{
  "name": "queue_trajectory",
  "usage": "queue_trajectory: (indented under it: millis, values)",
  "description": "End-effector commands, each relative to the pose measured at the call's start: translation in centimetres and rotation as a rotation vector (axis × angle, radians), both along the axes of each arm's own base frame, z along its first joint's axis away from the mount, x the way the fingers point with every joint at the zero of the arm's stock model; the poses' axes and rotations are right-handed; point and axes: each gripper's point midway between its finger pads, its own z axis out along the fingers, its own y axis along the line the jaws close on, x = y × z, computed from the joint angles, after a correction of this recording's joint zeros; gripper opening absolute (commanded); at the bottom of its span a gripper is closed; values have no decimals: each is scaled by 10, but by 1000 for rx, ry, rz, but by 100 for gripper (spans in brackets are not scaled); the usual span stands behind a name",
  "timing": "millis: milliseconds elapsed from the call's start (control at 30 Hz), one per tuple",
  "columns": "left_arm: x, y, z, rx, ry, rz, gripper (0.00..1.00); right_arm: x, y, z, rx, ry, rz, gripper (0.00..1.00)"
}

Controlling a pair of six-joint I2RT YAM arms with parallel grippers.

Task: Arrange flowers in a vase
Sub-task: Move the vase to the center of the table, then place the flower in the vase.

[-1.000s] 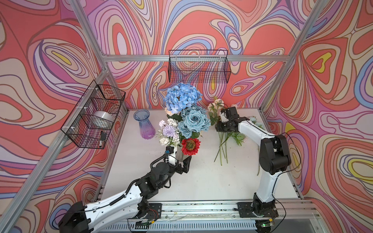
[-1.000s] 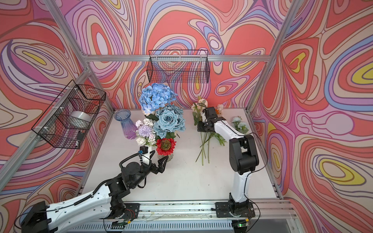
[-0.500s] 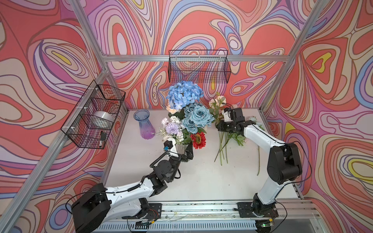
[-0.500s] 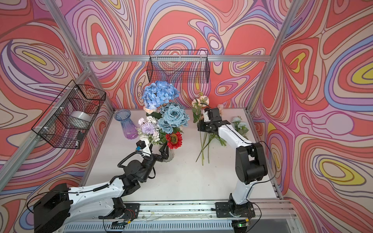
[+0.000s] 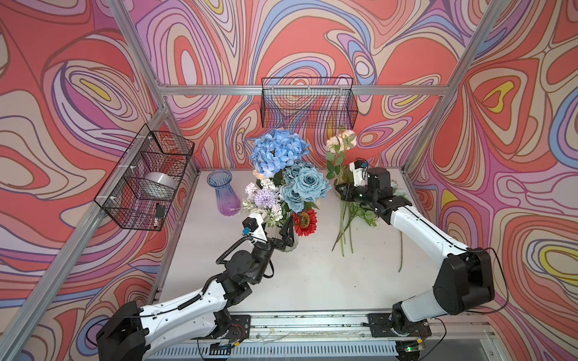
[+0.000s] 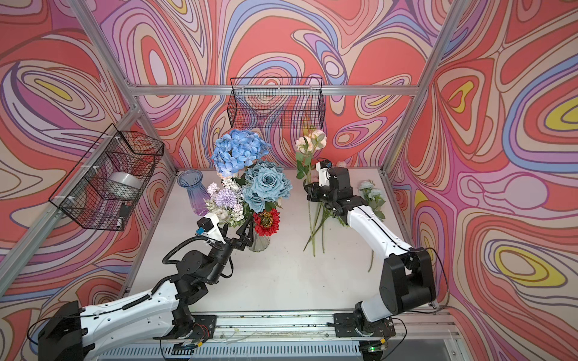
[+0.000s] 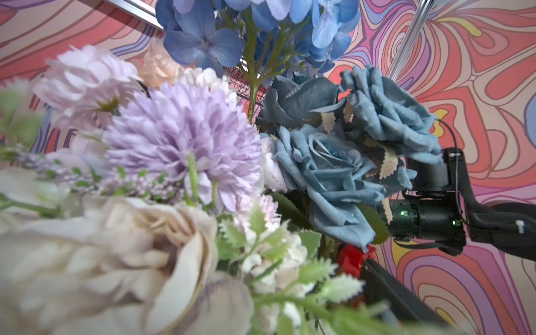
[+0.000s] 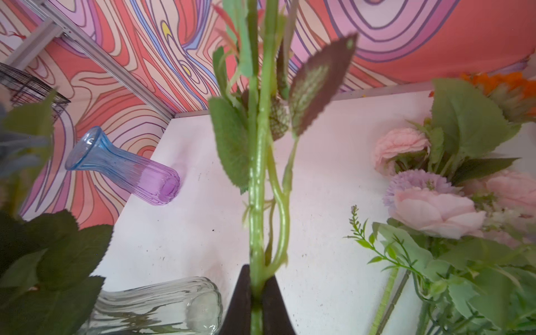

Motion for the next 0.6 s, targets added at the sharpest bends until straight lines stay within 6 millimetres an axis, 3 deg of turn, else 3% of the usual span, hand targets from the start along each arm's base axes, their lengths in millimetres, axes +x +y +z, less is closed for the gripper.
queue_trajectory:
  millis: [0,267,433,567]
  values:
    - [-8,3,-9,50,31,-24,100,-5,-2,53,39,-165,-6,0]
    - [-15,23,-35,122,113,-31,100,-35,-1,136,79,-391,13,0]
    - [-14,33,-40,94,122,-40,90,-63,2,200,109,-530,43,0]
    - [-11,31,-42,77,137,-91,89,-82,13,239,135,-602,93,0]
